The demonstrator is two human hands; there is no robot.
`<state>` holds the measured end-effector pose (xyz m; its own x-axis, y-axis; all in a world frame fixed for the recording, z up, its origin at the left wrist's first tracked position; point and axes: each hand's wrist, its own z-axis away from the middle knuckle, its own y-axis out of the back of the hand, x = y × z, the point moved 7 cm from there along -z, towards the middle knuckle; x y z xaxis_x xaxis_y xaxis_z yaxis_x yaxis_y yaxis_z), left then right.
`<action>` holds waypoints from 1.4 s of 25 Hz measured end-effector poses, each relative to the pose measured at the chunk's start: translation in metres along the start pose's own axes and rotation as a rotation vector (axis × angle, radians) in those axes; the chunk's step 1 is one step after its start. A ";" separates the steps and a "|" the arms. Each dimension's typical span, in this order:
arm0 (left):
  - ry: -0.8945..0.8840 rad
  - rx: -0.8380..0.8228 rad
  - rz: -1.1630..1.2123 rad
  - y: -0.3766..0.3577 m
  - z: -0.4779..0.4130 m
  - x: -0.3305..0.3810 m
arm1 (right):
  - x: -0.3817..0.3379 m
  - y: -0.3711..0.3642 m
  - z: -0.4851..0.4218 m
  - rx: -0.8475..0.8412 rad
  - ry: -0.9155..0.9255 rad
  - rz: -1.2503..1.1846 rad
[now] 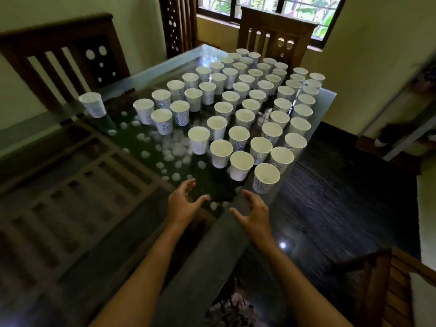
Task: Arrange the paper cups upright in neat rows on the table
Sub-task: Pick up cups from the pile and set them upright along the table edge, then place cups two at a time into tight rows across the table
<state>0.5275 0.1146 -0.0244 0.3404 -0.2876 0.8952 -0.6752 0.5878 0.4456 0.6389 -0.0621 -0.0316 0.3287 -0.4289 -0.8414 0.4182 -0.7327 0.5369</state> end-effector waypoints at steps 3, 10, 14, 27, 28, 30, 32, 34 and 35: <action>-0.034 0.066 -0.124 0.054 0.007 -0.012 | -0.049 -0.049 -0.003 -0.200 0.095 0.041; 0.086 0.195 -0.385 0.194 0.000 -0.056 | -0.171 -0.160 -0.030 -0.546 0.358 0.190; 0.141 0.276 -0.445 0.248 -0.021 -0.071 | -0.218 -0.207 -0.066 -0.622 0.415 0.191; 0.259 0.420 -0.389 0.304 -0.286 -0.153 | -0.250 -0.433 -0.321 -0.606 0.308 0.056; 0.274 0.415 -0.393 0.303 -0.300 -0.160 | -0.248 -0.446 -0.332 -0.607 0.290 0.046; 0.296 0.429 -0.406 0.304 -0.326 -0.176 | -0.243 -0.475 -0.351 -0.613 0.267 0.031; 0.303 0.466 -0.412 0.309 -0.343 -0.189 | -0.244 -0.496 -0.364 -0.613 0.244 -0.021; 0.309 0.485 -0.419 0.313 -0.348 -0.200 | -0.249 -0.510 -0.369 -0.603 0.235 -0.090; 0.313 0.481 -0.431 0.313 -0.348 -0.203 | -0.252 -0.514 -0.371 -0.587 0.232 -0.122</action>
<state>0.4746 0.6200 -0.0690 0.7645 -0.1467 0.6277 -0.6278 0.0517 0.7766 0.6549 0.6182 -0.0722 0.3963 -0.1868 -0.8989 0.8368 -0.3294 0.4374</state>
